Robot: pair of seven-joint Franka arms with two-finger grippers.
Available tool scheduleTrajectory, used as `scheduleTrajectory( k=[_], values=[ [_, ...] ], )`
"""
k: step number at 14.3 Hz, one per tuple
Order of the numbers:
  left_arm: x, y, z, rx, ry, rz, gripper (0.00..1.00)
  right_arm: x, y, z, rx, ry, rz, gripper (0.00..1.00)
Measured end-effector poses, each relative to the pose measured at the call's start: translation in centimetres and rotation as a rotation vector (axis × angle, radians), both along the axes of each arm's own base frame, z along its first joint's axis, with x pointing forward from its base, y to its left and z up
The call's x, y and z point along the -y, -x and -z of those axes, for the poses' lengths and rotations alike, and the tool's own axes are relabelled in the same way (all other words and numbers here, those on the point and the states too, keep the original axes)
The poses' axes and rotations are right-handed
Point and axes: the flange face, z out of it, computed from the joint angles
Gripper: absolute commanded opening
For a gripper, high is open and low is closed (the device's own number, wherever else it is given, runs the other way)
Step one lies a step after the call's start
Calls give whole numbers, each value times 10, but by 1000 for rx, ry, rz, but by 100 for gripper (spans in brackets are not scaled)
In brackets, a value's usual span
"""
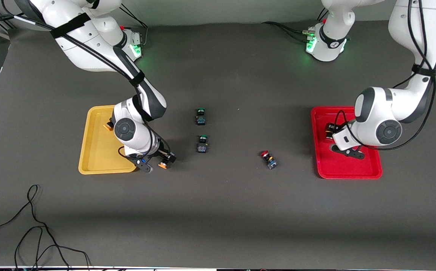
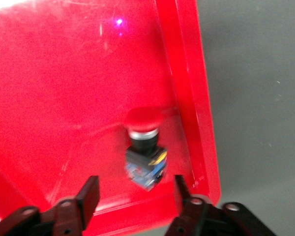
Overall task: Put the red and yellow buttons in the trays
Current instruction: 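Lift the yellow button with the right gripper while the left gripper grasps red, then place the yellow button in the yellow tray while the left gripper carries red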
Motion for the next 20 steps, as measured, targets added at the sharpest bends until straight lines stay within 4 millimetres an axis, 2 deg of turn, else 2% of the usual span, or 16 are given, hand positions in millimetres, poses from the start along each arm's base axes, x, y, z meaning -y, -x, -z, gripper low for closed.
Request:
scheduleTrajectory(
  k=[2, 3, 5, 6, 7, 8, 10, 11, 13, 15, 17, 20],
  values=[
    [9, -9, -41, 4, -8, 5, 100, 0, 0, 1, -2, 1, 0, 100],
    [20, -16, -66, 16, -17, -6, 100, 0, 1, 2, -4, 1, 0, 96],
    [62, -30, -111, 62, -35, -59, 100, 0, 1, 3, -5, 2, 1, 83],
    [93, -35, -129, 91, -38, -108, 100, 0, 1, 3, -3, 1, 1, 69],
    [126, -38, -139, 111, -41, -169, 100, 0, 0, 3, 3, -1, 1, 50],
    [159, -42, -143, 120, -46, -241, 100, 0, 0, 3, 8, -3, 2, 32],
    [210, -55, -130, 106, -53, -382, 100, 0, 0, 3, 8, -3, 2, 8],
    [228, -63, -117, 93, -58, -437, 100, 0, -1, 3, 9, -3, 2, 2],
    [247, -80, -86, 70, -68, -536, 100, 0, -1, 0, 12, -4, 1, 1],
    [249, -92, -59, 74, -86, -582, 100, 0, -4, -12, 14, -3, 1, 1],
    [246, -97, -39, 69, -96, -595, 100, 11, -11, -47, -1, 12, 1, 1],
    [240, -98, -10, 42, -117, -604, 99, 59, -20, -106, -25, 33, -21, 1]
  ],
)
